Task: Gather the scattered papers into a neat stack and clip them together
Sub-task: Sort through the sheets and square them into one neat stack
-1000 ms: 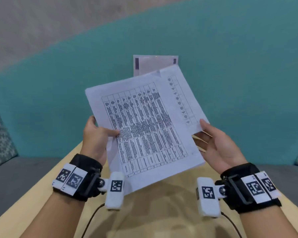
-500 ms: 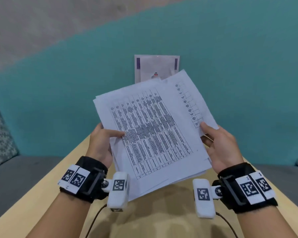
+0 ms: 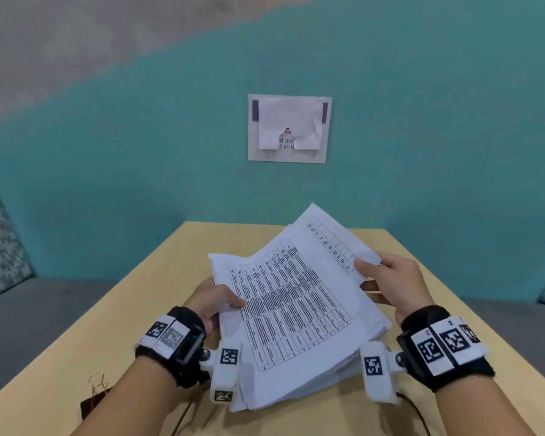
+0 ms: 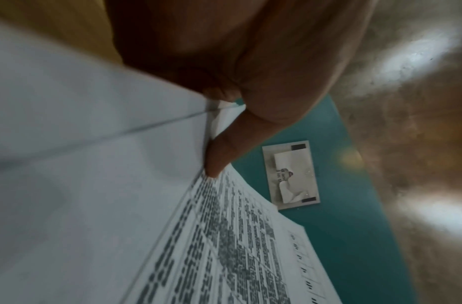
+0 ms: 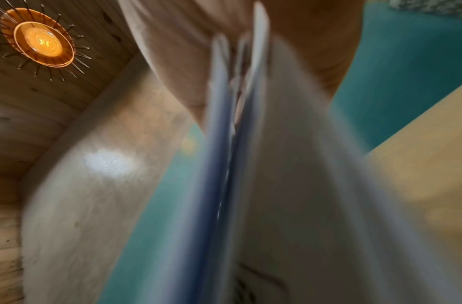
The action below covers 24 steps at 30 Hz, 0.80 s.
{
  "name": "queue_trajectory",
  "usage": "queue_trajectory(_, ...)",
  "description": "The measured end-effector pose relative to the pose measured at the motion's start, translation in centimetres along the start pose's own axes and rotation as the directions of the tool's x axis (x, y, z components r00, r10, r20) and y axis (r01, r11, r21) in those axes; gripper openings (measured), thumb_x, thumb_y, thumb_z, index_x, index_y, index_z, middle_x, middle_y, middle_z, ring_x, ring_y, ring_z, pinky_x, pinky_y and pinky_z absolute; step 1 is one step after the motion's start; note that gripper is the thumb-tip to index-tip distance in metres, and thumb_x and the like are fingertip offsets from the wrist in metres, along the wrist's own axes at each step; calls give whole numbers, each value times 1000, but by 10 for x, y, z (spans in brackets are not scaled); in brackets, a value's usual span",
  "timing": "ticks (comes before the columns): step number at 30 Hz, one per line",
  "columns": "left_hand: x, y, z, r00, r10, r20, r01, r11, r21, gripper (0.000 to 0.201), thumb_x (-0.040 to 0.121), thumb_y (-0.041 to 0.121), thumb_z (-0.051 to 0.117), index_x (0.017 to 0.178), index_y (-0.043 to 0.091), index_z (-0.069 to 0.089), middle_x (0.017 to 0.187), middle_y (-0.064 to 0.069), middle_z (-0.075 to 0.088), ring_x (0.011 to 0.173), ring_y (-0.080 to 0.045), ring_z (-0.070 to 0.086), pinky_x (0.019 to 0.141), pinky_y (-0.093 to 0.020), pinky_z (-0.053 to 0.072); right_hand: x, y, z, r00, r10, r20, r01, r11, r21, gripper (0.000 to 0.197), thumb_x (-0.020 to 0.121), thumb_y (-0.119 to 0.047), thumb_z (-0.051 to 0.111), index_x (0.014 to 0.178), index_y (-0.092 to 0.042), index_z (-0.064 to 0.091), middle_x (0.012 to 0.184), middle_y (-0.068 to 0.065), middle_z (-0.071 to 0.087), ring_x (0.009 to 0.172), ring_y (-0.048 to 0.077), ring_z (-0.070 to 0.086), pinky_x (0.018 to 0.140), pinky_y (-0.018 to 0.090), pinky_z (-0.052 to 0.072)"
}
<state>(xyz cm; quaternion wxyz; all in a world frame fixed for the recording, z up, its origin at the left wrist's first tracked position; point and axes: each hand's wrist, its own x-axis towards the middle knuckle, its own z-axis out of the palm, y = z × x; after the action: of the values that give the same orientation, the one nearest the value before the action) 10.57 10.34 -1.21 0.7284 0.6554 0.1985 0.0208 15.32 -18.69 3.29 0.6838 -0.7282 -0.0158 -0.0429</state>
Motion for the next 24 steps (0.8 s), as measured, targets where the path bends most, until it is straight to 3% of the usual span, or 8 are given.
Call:
queue_trajectory(2, 4, -4, -2, 1000, -23, -21, 23, 1000, 12, 46, 84, -28, 53, 119, -2, 67, 115, -26, 74, 105, -48, 69, 96, -63, 54, 1, 0, 1, 998, -64, -4, 64, 995, -74, 7, 88, -7, 71, 88, -10, 78, 82, 8, 74, 61, 24, 63, 62, 34, 56)
queue_trajectory(5, 5, -9, -3, 998, -62, -20, 63, 998, 26, 41, 86, -27, 54, 117, -3, 66, 116, -28, 72, 107, -51, 68, 89, -59, 57, 4, 2, 1, 974, -190, -126, 169, 973, -158, 13, 86, -13, 71, 79, -20, 79, 75, -1, 73, 59, 23, 63, 66, 38, 59)
queue_trajectory(9, 9, -13, -6, 997, -78, -16, 79, 996, 29, 43, 87, -27, 51, 121, -4, 66, 119, -28, 71, 106, -50, 68, 78, -51, 59, 7, -1, -6, 936, -249, -250, 236, 968, -78, 15, 88, -13, 70, 82, -24, 77, 73, -5, 68, 60, 21, 61, 63, 35, 62)
queue_trajectory(12, 14, -17, -10, 996, -87, -26, 88, 994, 56, 43, 87, -26, 53, 120, -4, 67, 116, -27, 73, 101, -49, 70, 81, -54, 60, 10, -5, -15, 909, -270, -318, 274, 961, -34, 9, 89, -14, 71, 90, -20, 77, 72, -4, 65, 59, 19, 56, 54, 29, 60)
queue_trajectory(16, 17, -19, -12, 997, -66, -39, 71, 989, 131, 38, 83, -23, 58, 112, -1, 70, 107, -24, 76, 97, -48, 73, 90, -62, 58, 13, -16, -28, 778, -411, -474, 436, 898, -63, 14, 90, -24, 68, 79, -31, 72, 69, 0, 59, 64, 18, 55, 61, 37, 61)
queue_trajectory(20, 19, -21, -12, 998, -50, -33, 56, 982, 181, 39, 77, -19, 61, 108, 2, 73, 107, -21, 78, 100, -47, 72, 94, -64, 56, 7, -35, -30, 634, -523, -570, 599, 798, -66, 18, 93, -31, 60, 76, -29, 60, 76, 4, 59, 68, 16, 52, 65, 34, 50)
queue_trajectory(22, 17, -19, -11, 997, -65, -32, 70, 978, 194, 39, 72, -13, 66, 107, 1, 73, 107, -21, 78, 98, -46, 73, 93, -62, 57, 6, -39, -28, 637, -534, -557, 624, 780, -34, 18, 95, -28, 59, 77, -29, 58, 78, 2, 62, 68, 15, 56, 60, 30, 52)
queue_trajectory(24, 17, -19, -10, 995, -80, -63, 89, 984, 155, 32, 78, -3, 72, 109, 1, 69, 105, -22, 76, 90, -40, 73, 84, -51, 61, 9, -36, -25, 700, -520, -489, 581, 813, -35, 17, 94, -28, 58, 77, -28, 58, 81, 5, 61, 70, 17, 56, 59, 29, 51)
